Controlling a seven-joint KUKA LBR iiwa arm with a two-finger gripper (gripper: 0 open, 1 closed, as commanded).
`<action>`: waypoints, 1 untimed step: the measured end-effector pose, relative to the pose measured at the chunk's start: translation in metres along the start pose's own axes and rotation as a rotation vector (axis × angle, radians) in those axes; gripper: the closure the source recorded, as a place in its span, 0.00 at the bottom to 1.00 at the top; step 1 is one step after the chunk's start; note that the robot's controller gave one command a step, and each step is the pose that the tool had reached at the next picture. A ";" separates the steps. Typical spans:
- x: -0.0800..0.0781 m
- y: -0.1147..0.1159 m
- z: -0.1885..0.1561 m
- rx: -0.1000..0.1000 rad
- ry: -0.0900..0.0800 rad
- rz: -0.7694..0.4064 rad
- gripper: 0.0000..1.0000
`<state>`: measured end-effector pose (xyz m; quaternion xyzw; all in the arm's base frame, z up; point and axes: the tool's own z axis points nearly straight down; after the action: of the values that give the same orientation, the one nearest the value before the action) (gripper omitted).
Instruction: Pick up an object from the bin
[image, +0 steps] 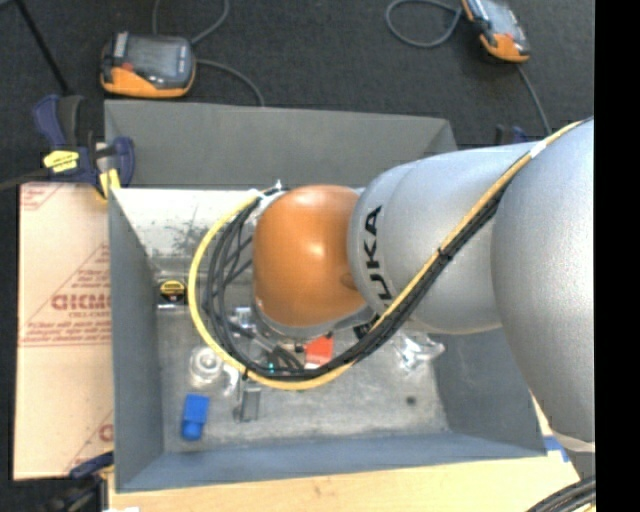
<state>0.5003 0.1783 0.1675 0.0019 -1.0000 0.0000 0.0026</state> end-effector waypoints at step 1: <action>-0.023 0.048 0.088 0.001 -0.006 -0.641 0.00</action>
Offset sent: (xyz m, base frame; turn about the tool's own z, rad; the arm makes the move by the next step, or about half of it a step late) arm 0.0218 0.0485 -0.0868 -0.6410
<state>0.5223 0.2269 0.0794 0.3170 -0.9484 -0.0006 -0.0004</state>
